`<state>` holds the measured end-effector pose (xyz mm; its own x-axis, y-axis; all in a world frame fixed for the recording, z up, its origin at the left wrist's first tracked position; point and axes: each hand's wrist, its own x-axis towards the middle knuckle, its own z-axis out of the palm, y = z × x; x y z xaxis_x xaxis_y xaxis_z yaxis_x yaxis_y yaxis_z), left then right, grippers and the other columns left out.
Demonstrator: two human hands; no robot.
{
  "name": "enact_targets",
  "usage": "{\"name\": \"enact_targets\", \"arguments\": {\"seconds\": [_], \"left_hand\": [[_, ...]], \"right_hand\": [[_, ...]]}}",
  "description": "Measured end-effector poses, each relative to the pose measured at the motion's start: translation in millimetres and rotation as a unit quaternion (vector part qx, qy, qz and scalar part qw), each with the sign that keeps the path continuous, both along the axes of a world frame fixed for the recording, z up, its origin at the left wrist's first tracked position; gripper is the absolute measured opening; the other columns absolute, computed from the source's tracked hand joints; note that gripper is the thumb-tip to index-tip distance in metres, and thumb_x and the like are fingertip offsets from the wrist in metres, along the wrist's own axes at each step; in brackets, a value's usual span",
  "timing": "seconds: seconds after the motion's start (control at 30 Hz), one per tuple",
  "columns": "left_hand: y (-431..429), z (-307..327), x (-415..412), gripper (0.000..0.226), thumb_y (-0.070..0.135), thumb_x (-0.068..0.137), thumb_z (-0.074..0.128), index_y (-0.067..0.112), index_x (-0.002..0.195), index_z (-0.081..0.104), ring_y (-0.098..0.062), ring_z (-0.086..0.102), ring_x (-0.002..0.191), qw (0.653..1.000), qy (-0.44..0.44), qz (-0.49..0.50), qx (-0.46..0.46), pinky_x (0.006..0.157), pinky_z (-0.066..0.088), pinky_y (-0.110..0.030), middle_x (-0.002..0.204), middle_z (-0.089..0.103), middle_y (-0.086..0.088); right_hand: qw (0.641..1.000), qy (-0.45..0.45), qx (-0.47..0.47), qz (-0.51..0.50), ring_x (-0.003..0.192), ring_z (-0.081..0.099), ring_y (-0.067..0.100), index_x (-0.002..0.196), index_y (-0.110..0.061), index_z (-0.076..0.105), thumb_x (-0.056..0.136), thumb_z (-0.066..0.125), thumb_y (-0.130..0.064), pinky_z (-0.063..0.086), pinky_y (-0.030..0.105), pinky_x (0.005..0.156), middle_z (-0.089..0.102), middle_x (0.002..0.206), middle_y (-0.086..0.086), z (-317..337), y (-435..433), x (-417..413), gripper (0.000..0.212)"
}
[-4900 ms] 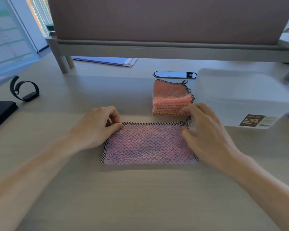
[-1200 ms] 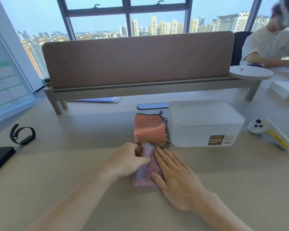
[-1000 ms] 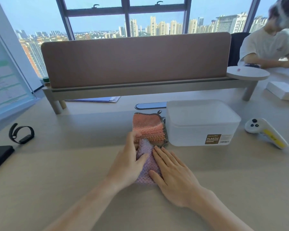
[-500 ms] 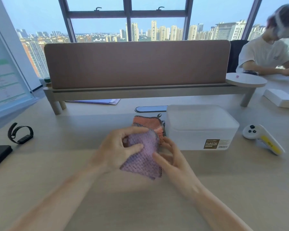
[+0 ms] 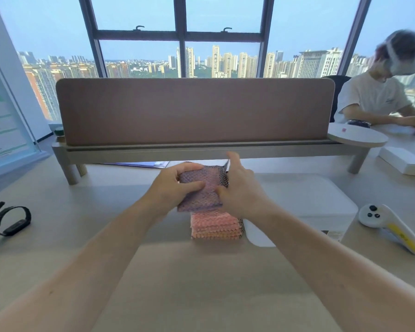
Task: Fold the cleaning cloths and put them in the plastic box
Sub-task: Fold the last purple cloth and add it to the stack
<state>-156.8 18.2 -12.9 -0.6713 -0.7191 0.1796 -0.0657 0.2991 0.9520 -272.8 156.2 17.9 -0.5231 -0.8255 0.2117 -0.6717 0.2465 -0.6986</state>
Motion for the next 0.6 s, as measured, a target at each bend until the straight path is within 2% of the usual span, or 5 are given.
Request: {"name": "enact_targets", "arguments": {"seconds": [0.1, 0.13, 0.27, 0.4, 0.6], "left_hand": [[-6, -17, -19, 0.043, 0.008, 0.082, 0.083, 0.017, 0.123, 0.072, -0.013, 0.067, 0.104, 0.991, -0.075, 0.008, -0.114, 0.087, 0.053, -0.021, 0.120, 0.072, 0.001], [-8, -23, -23, 0.045, 0.012, 0.082, 0.084, 0.017, 0.125, 0.071, -0.011, 0.066, 0.107, 0.988, -0.094, 0.004, -0.124, 0.089, 0.053, -0.020, 0.121, 0.072, 0.003], [-12, -43, -28, 0.045, 0.030, 0.074, 0.084, 0.031, 0.118, 0.074, -0.010, 0.067, 0.109, 0.980, -0.141, 0.005, -0.139, 0.097, 0.056, -0.032, 0.119, 0.072, 0.009], [-9, -50, -28, 0.040, 0.023, 0.079, 0.085, 0.027, 0.118, 0.074, -0.008, 0.066, 0.105, 0.972, -0.145, 0.034, -0.180, 0.075, 0.044, -0.002, 0.117, 0.072, 0.009], [2, -56, -24, 0.037, 0.027, 0.080, 0.083, 0.025, 0.115, 0.074, -0.016, 0.060, 0.114, 0.957, -0.152, 0.073, -0.236, 0.092, 0.042, -0.022, 0.121, 0.069, 0.003]], "right_hand": [[0.975, 0.194, 0.111, 0.000, 0.095, 0.063, 0.035, 0.133, -0.016, 0.049, 0.090, 0.052, 0.002, 0.044, 0.035, 0.064, 0.061, 0.110, 0.014, 2, -5, 1, 0.046], [0.960, 0.236, 0.150, 0.001, 0.101, 0.064, 0.037, 0.127, -0.013, 0.057, 0.091, 0.052, 0.004, 0.044, 0.036, 0.067, 0.061, 0.114, 0.015, -1, -6, 2, 0.040], [0.923, 0.292, 0.249, 0.000, 0.109, 0.065, 0.037, 0.119, -0.005, 0.062, 0.091, 0.051, 0.008, 0.040, 0.033, 0.069, 0.064, 0.119, 0.017, -12, -6, 3, 0.032], [0.907, 0.317, 0.278, -0.007, 0.109, 0.065, 0.035, 0.120, -0.004, 0.062, 0.091, 0.052, 0.007, 0.040, 0.031, 0.069, 0.064, 0.121, 0.015, -20, -5, 6, 0.032], [0.864, 0.398, 0.308, 0.012, 0.121, 0.058, 0.033, 0.128, -0.008, 0.061, 0.097, 0.052, -0.001, 0.051, 0.035, 0.089, 0.056, 0.132, 0.017, -28, -8, 9, 0.033]]}}
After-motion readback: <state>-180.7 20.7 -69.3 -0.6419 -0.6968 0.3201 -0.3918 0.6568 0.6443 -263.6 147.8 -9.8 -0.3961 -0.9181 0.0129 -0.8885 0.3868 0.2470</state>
